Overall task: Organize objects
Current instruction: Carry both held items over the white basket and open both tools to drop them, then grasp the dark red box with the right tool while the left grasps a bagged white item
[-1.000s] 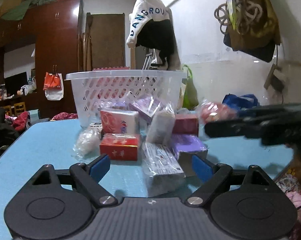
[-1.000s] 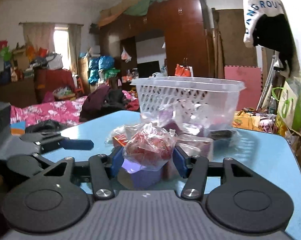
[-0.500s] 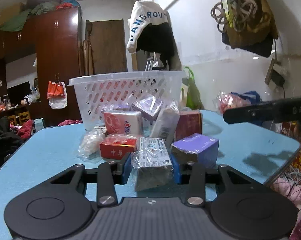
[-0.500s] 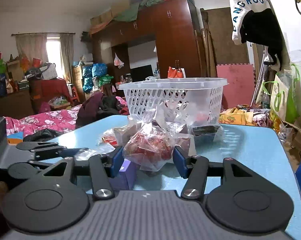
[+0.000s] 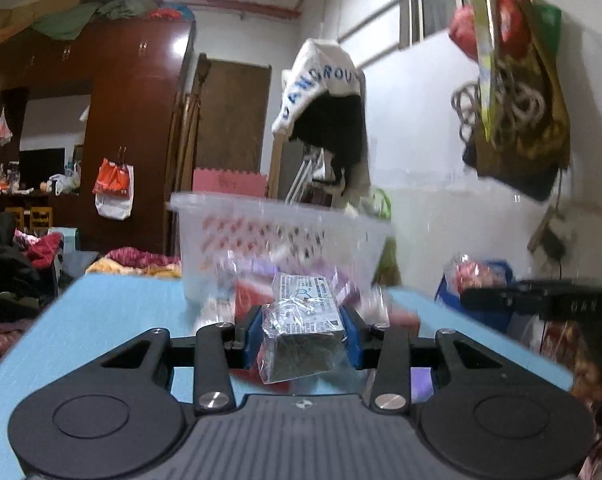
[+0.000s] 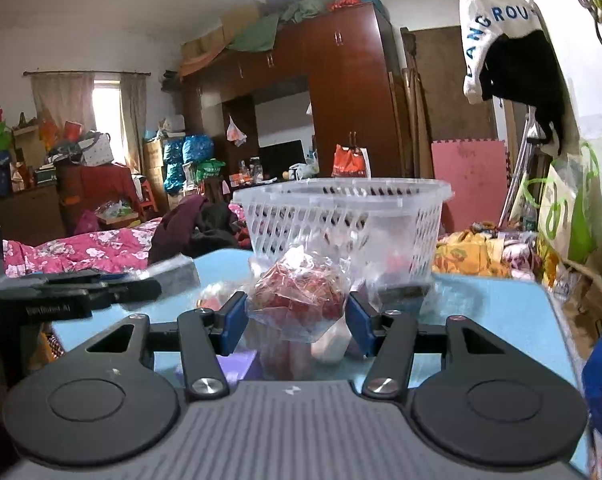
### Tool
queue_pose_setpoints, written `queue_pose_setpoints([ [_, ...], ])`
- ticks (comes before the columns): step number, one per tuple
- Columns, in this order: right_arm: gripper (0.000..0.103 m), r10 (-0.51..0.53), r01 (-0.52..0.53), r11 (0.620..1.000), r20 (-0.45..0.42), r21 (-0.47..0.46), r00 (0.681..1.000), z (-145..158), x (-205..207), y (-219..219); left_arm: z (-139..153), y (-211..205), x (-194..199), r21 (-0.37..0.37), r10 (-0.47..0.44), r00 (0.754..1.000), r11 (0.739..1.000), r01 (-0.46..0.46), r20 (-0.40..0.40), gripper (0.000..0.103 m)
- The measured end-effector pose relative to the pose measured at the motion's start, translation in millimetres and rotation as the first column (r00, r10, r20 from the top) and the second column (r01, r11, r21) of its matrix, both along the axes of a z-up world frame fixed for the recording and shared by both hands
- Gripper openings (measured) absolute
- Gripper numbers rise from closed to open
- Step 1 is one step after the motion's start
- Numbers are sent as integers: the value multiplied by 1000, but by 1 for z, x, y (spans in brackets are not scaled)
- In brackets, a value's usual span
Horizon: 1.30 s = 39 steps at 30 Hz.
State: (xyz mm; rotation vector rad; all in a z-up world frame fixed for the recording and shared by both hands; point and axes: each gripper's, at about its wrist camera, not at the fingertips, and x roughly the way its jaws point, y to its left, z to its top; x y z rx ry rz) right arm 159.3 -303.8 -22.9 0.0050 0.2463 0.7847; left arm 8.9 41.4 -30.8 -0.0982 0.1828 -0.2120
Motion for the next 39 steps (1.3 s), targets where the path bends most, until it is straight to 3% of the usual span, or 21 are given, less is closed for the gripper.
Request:
queue_pose_setpoints([
  [5, 57, -6, 7, 1000, 47, -14, 999, 40, 31, 18, 52, -3, 33, 13, 38, 998, 999, -39, 43, 45],
  [7, 57, -35, 38, 998, 75, -48, 997, 58, 49, 34, 75, 2, 61, -28, 32, 999, 999, -31, 36, 45],
  [11, 57, -69, 78, 990, 83, -120, 994, 83, 91, 67, 106, 5, 137, -55, 48, 997, 997, -51, -55, 45],
  [15, 57, -111, 119, 977, 51, -179, 992, 84, 126, 88, 106, 1, 196, -50, 81, 985, 995, -89, -155, 45],
  [17, 58, -114, 120, 975, 42, -187, 993, 78, 134, 91, 98, -1, 217, -44, 80, 976, 995, -91, -205, 52],
  [19, 72, -135, 142, 970, 48, -198, 990, 73, 136, 92, 91, -3, 229, -34, 97, 962, 993, -109, -254, 70],
  [20, 88, -148, 157, 966, 57, -205, 987, 71, 134, 91, 87, -2, 230, -30, 103, 959, 993, -115, -263, 71],
  [21, 94, -160, 172, 963, 72, -209, 984, 69, 130, 89, 86, 0, 227, -24, 106, 958, 993, -117, -267, 71],
  [24, 94, -138, 145, 974, 55, -174, 989, 71, 114, 73, 87, 2, 196, -10, 111, 975, 993, -115, -192, 71],
  [26, 95, -99, 102, 985, 26, -140, 995, 72, 96, 58, 87, 0, 165, 28, 105, 981, 994, -102, -162, 75],
  [27, 103, -72, 73, 990, 15, -123, 997, 69, 82, 49, 83, 0, 148, 46, 99, 983, 995, -93, -155, 81],
  [30, 103, 9, -8, 997, 14, -78, 1000, 48, 33, 22, 61, 0, 98, 76, 74, 985, 995, -62, -158, 85],
  [32, 103, 40, -39, 997, 15, -72, 999, 26, 0, 12, 39, 4, 68, 45, 48, 987, 998, -41, -156, 85],
  [36, 103, 74, -74, 997, -11, -32, 997, -16, -35, 11, 14, 0, 46, -9, 0, 989, 1000, -1, -145, 85],
  [38, 102, 64, -63, 996, 15, -71, 998, -23, -37, 20, 11, -14, 49, 25, -37, 988, 999, 42, -148, 85],
  [39, 94, 45, -42, 995, 37, -93, 998, -22, -32, 23, 10, -21, 50, 43, -56, 988, 997, 63, -147, 85],
])
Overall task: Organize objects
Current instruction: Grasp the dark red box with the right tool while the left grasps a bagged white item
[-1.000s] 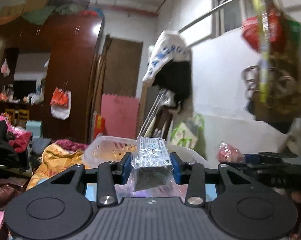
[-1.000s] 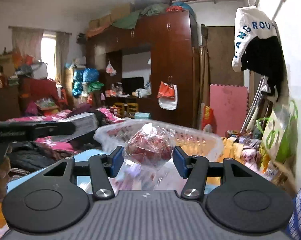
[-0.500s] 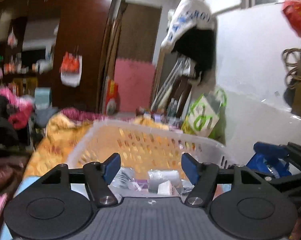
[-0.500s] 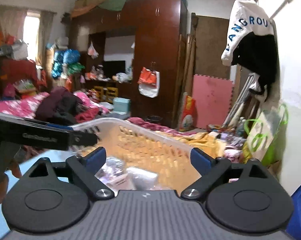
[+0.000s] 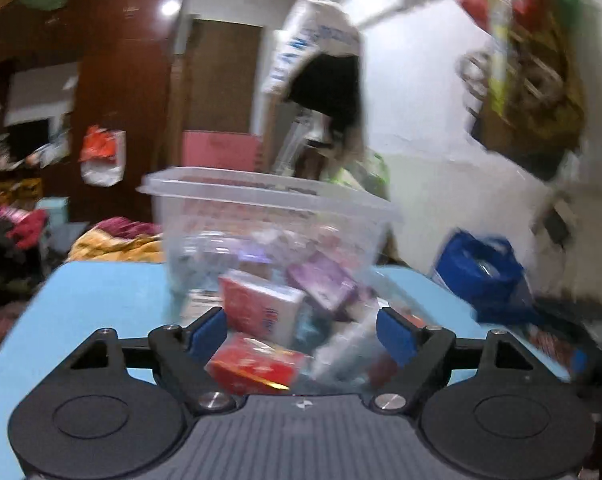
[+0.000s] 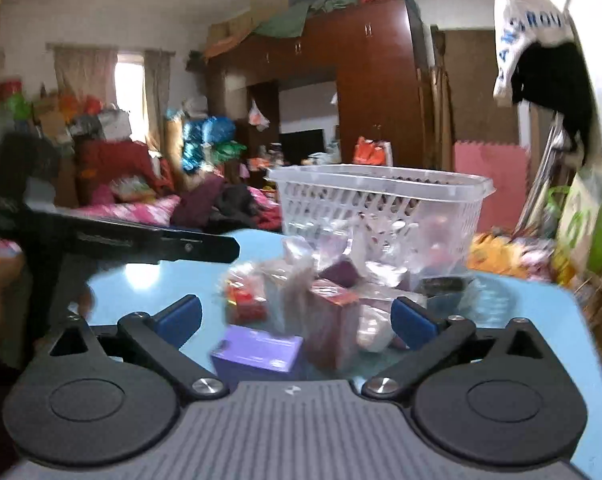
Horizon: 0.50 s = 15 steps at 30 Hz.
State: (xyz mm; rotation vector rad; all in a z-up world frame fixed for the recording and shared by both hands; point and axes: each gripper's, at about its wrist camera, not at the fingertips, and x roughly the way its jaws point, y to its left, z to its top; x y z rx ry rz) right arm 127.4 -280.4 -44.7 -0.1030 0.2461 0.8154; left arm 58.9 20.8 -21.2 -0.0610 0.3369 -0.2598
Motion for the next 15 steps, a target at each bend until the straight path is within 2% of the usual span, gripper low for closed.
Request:
queue_pose_setpoints([
  [1, 86, -19, 19, 1000, 8, -13, 1000, 0, 4, 1, -1, -6, 3, 11, -10, 1000, 1000, 10, -3, 85],
  [2, 69, -21, 21, 1000, -8, -15, 1000, 2, 12, 1, -3, -11, 7, 22, -24, 1000, 999, 24, -13, 85],
  [3, 61, -5, 5, 1000, -44, -8, 999, 1, 19, -3, -4, -13, 9, 25, -41, 999, 999, 42, -22, 85],
  [5, 62, 18, -19, 1000, -91, -18, 996, -1, 28, -5, -7, -18, 18, 11, -72, 996, 997, 72, -47, 84],
  [8, 62, -1, -3, 999, -87, -54, 996, -3, 38, 0, -15, -29, 26, 34, -90, 993, 995, 92, -75, 83],
  [10, 62, 14, -20, 997, -95, -70, 995, -4, 44, 7, -21, -31, 25, 50, -42, 997, 998, 45, -63, 82],
  [12, 60, 17, -24, 996, -91, -82, 996, -3, 49, 12, -21, -25, 25, 36, -32, 997, 999, 35, -72, 80],
  [13, 55, 15, -22, 996, -88, -82, 996, -11, 41, 12, -21, -22, 25, 23, -41, 996, 999, 43, -78, 80],
  [14, 38, 15, -22, 996, -92, -82, 996, -11, 42, 12, -22, -20, 26, 16, -48, 995, 999, 49, -84, 80],
  [15, 37, 27, -35, 997, -102, -71, 994, -12, 41, 9, -22, -19, 26, 15, -51, 995, 998, 53, -86, 80],
])
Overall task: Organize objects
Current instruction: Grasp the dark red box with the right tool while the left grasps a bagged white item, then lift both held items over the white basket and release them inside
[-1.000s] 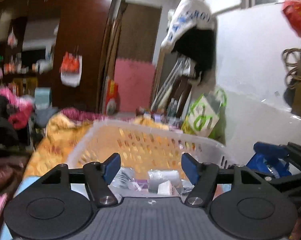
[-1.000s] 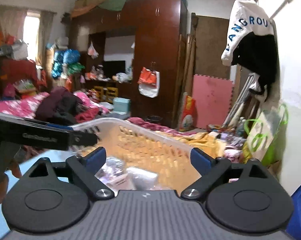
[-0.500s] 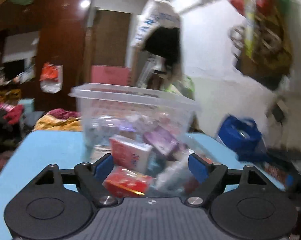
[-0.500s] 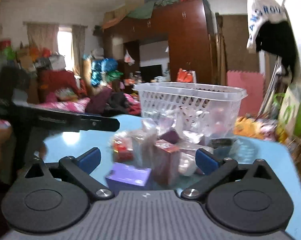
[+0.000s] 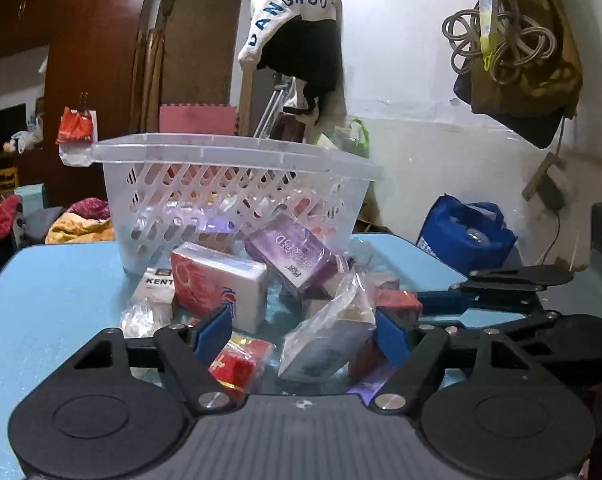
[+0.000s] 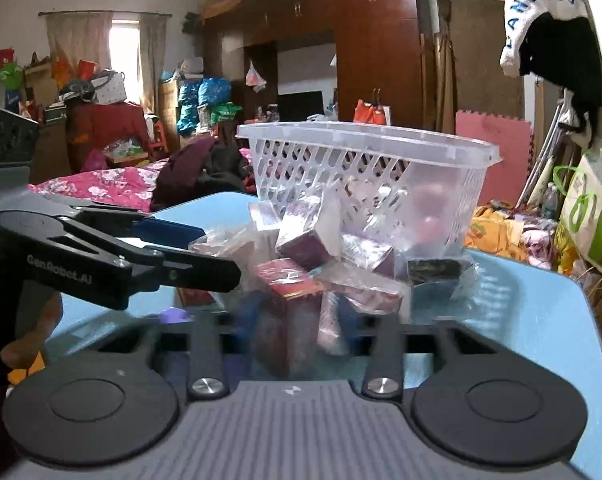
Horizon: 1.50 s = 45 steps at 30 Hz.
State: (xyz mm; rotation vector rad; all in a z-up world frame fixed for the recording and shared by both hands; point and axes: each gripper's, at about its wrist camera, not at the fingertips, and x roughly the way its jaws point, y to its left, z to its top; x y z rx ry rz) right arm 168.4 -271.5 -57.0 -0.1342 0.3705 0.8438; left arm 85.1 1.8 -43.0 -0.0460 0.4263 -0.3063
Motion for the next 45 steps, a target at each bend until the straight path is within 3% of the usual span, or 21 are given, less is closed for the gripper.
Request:
queue_pose_setpoints([
  [9, 37, -34, 31, 981, 14, 193, 999, -6, -14, -40, -2, -18, 2, 73, -2, 1000, 997, 2, 12, 78],
  [11, 37, -34, 30, 976, 12, 214, 999, -5, -12, -41, -3, -22, 4, 98, 9, 1000, 995, -9, 2, 67],
  [13, 37, -29, 27, 972, 3, 233, 1000, -6, -9, -41, -5, -25, 7, 120, 17, 1000, 993, -15, -15, 44],
  [14, 37, -29, 29, 970, -1, 242, 1000, -7, -8, -42, -6, -25, 8, 121, 14, 1000, 993, -11, -23, 38],
  [21, 37, -28, 28, 964, -5, 265, 1000, -8, -5, -41, -6, -18, 1, 82, 11, 1000, 997, -13, 26, 38],
  [28, 37, -37, 30, 958, 19, 285, 999, -9, -6, -43, -4, -20, -4, 89, 7, 998, 996, -13, 64, 38],
  [33, 37, -55, 47, 948, 17, 314, 998, -3, -7, -49, 0, -6, -7, 4, 7, 999, 1000, -7, 34, 38],
  [35, 37, -42, 35, 937, 11, 348, 999, 8, -4, -53, 14, -1, -9, -8, 22, 998, 1000, -22, 62, 38],
  [39, 37, -129, 86, 944, 115, 318, 985, 57, 4, -44, 64, 10, -1, -36, 48, 990, 998, -44, 136, 38],
  [45, 37, -155, 113, 967, 176, 227, 972, 125, 61, -1, 132, 18, 68, -39, 141, 980, 990, -137, 143, 38],
])
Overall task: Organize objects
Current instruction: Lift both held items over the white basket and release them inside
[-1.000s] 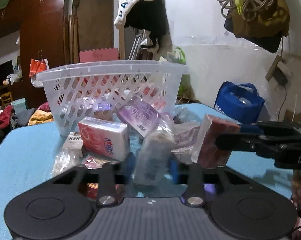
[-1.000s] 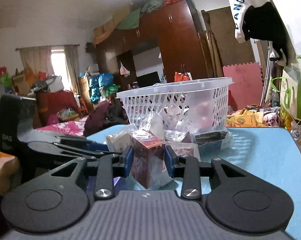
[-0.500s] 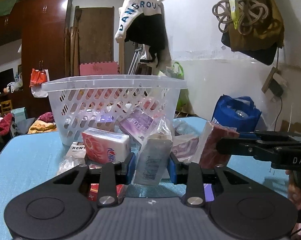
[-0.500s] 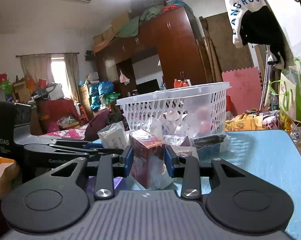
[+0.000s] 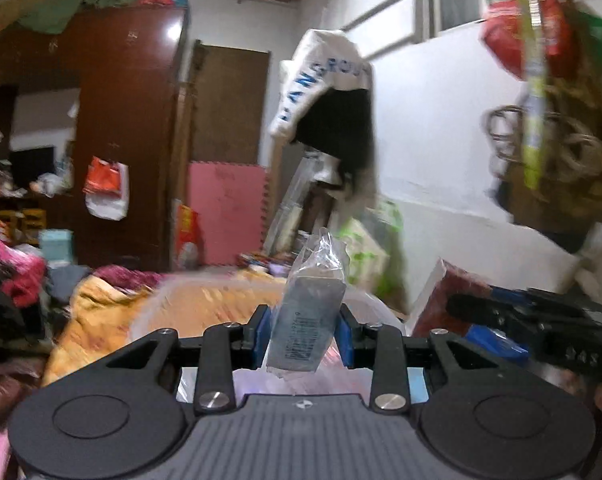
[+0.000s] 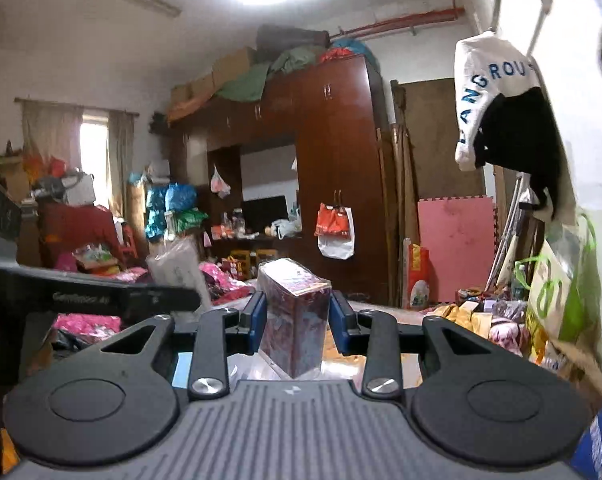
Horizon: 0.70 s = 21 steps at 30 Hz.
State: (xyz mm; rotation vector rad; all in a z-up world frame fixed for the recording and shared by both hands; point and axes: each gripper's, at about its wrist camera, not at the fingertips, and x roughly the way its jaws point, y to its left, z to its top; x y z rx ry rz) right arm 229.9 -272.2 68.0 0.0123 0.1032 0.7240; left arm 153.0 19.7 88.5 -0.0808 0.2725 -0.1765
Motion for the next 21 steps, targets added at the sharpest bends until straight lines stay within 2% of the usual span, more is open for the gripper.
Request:
queue_pose_setpoints([
  [4, 38, -47, 45, 994, -20, -100, 999, 0, 40, 33, -3, 4, 56, -17, 55, 995, 998, -57, -87, 42],
  [5, 39, -53, 49, 990, -29, -131, 998, -4, 48, 40, -9, 3, 65, -6, 68, 993, 998, -69, -98, 49],
  [6, 46, -68, 60, 985, -43, -162, 997, -8, 55, 48, -14, 3, 73, 11, 82, 990, 997, -81, -113, 70],
  [7, 53, -72, 61, 983, -59, -174, 996, -11, 57, 49, -19, 3, 79, 24, 102, 987, 995, -100, -125, 74],
  [8, 62, -65, 51, 982, -72, -180, 995, -14, 57, 50, -23, 6, 80, 19, 124, 985, 992, -122, -124, 74],
  [10, 69, -62, 48, 983, -78, -175, 995, -19, 50, 45, -27, 12, 71, -5, 111, 989, 994, -112, -101, 74],
  [12, 89, -67, 55, 985, -65, -164, 996, -22, 36, 33, -28, 20, 51, -6, 99, 992, 995, -99, -83, 75],
  [13, 92, -65, 55, 988, -63, -144, 996, -22, 27, 24, -29, 22, 38, 5, 101, 992, 995, -101, -73, 75],
  [14, 96, -44, 35, 992, -73, -120, 996, -23, 18, 14, -33, 25, 22, 14, 101, 993, 995, -101, -57, 76],
  [15, 101, -5, -4, 996, -92, -92, 996, -27, 9, 3, -37, 26, 9, 17, 98, 994, 995, -97, -46, 83],
  [16, 103, 36, -43, 997, -113, -60, 993, -34, -2, -7, -45, 28, -7, 22, 90, 995, 996, -89, -48, 87],
  [19, 103, 147, -149, 989, -221, 7, 964, -73, -37, -26, -76, 31, -43, 9, 40, 995, 999, -40, -92, 87],
  [21, 103, 202, -205, 979, -245, 15, 948, -101, -63, -28, -96, 37, -60, -44, 15, 994, 999, -20, -108, 87],
])
